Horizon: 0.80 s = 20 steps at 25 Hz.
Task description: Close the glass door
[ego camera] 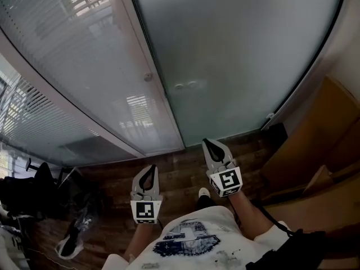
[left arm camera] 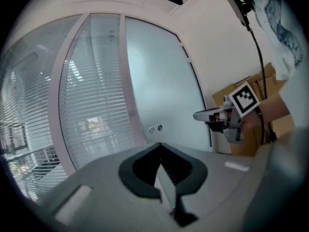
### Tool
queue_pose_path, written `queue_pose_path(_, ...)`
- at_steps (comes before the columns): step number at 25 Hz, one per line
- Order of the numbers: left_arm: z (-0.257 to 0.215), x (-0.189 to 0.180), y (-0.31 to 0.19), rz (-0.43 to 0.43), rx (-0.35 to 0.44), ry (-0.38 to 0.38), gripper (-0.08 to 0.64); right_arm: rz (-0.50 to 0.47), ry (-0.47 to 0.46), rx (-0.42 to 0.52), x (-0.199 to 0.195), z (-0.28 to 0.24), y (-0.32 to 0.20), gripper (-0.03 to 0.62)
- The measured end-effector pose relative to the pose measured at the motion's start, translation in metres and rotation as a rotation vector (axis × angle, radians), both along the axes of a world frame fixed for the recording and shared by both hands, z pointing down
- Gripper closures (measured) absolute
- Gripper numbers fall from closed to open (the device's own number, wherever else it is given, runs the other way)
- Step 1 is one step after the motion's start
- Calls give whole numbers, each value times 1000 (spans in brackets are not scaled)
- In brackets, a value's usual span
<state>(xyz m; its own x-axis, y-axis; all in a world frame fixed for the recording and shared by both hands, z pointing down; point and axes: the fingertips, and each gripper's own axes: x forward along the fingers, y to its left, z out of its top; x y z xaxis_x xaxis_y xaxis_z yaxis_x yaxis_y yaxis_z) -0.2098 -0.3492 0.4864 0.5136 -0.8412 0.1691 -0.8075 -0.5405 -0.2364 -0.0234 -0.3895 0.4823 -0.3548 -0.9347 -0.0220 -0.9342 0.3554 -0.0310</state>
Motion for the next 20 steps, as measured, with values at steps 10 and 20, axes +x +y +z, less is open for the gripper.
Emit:
queue_pose_path(10, 8, -65, 76, -12, 10, 29, 561, 9, 17, 20, -64, -5, 80, 583)
queue_pose_path(20, 2, -122, 165, -14, 24, 70, 561, 26, 40, 44, -116, -23, 172, 584)
